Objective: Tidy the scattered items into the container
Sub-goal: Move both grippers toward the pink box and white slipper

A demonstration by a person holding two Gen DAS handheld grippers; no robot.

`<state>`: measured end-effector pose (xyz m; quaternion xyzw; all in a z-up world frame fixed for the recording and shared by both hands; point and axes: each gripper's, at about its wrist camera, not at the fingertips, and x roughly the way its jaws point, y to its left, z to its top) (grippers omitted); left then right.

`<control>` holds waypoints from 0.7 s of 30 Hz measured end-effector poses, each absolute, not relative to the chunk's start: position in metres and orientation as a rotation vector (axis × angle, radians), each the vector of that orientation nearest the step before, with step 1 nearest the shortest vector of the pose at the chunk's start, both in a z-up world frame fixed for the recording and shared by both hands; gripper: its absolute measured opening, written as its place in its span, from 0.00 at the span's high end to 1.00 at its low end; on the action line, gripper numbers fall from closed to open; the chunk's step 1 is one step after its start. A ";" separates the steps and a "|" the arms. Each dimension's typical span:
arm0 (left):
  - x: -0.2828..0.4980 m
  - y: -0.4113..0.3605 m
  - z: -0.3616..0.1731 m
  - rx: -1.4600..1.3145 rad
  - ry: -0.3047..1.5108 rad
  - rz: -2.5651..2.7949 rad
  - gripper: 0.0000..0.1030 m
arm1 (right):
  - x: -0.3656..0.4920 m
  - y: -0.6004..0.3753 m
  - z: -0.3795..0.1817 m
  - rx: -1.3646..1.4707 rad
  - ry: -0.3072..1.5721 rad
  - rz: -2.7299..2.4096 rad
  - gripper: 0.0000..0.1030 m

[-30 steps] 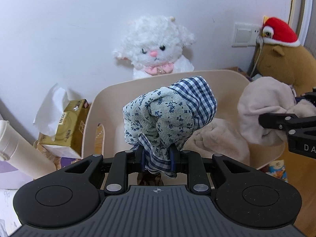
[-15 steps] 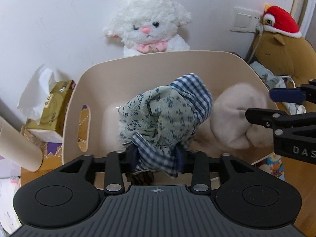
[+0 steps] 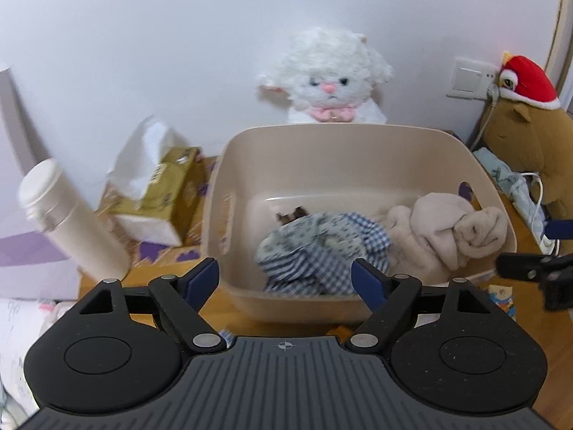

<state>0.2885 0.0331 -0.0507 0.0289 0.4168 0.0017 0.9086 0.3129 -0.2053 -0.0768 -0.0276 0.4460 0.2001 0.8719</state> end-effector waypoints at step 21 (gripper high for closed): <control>0.187 0.102 -0.106 0.016 1.073 0.138 0.19 | 0.244 -0.214 -0.120 -0.284 0.933 0.511 0.03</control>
